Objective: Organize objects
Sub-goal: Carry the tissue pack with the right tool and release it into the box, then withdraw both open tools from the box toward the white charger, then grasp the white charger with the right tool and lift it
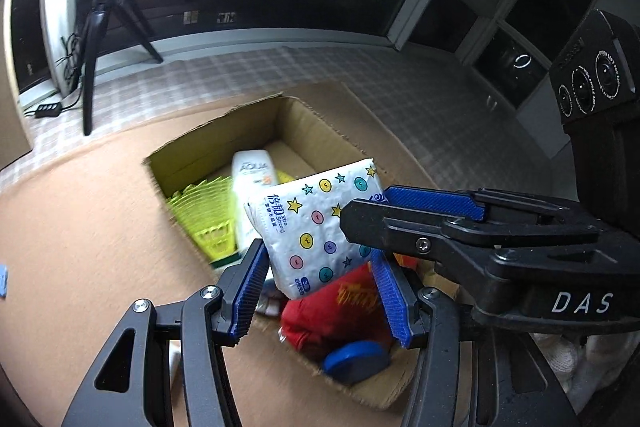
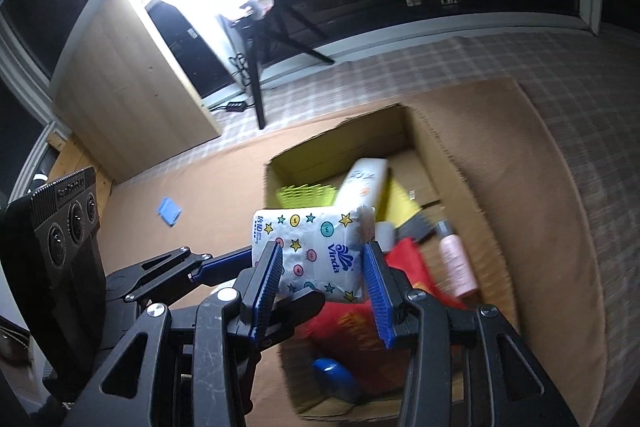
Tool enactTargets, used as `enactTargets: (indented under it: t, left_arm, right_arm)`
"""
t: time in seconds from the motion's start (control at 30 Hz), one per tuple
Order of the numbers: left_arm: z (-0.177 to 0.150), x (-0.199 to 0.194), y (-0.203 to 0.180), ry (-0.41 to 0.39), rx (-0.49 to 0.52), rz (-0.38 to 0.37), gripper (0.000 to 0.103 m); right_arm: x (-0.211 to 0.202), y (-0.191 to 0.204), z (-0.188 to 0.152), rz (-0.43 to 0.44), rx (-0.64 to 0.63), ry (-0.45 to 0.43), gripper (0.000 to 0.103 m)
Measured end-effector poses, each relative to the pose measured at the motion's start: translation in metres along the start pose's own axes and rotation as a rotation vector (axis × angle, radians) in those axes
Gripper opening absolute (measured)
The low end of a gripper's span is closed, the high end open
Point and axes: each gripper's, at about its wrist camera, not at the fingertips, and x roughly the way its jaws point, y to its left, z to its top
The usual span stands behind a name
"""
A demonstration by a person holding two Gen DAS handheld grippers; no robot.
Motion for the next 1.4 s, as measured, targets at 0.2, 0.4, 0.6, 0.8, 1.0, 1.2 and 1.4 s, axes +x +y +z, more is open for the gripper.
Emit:
enactTargets:
  t: [0.2, 0.4, 0.6, 0.8, 1.0, 1.2, 1.4]
  left_arm:
    - [0.002, 0.007, -0.003, 0.005, 0.013, 0.04, 0.058]
    - [-0.001, -0.004, 0.003, -0.007, 0.013, 0.063, 0.058]
    - [-0.011, -0.029, 0.023, -0.032, -0.013, 0.106, 0.058]
    - [-0.03, -0.055, 0.059, -0.041, -0.066, 0.152, 0.058]
    - [-0.063, -0.094, 0.102, -0.047, -0.127, 0.202, 0.058]
    - [-0.095, -0.124, 0.147, -0.046, -0.203, 0.232, 0.058]
    - [-0.119, -0.142, 0.177, -0.033, -0.236, 0.241, 0.058]
  right_arm:
    - [-0.006, -0.015, 0.003, -0.032, 0.027, -0.033, 0.043]
    - [-0.008, -0.018, -0.001, -0.048, 0.039, -0.026, 0.043]
    - [-0.015, -0.006, -0.008, -0.069, 0.018, -0.049, 0.043]
    - [-0.014, 0.016, -0.02, -0.069, -0.005, -0.065, 0.043]
    - [-0.012, 0.043, -0.036, -0.037, -0.02, -0.081, 0.043]
    - [0.0, 0.071, -0.054, -0.003, -0.02, -0.076, 0.043]
    - [0.025, 0.104, -0.072, 0.03, -0.042, 0.008, 0.043]
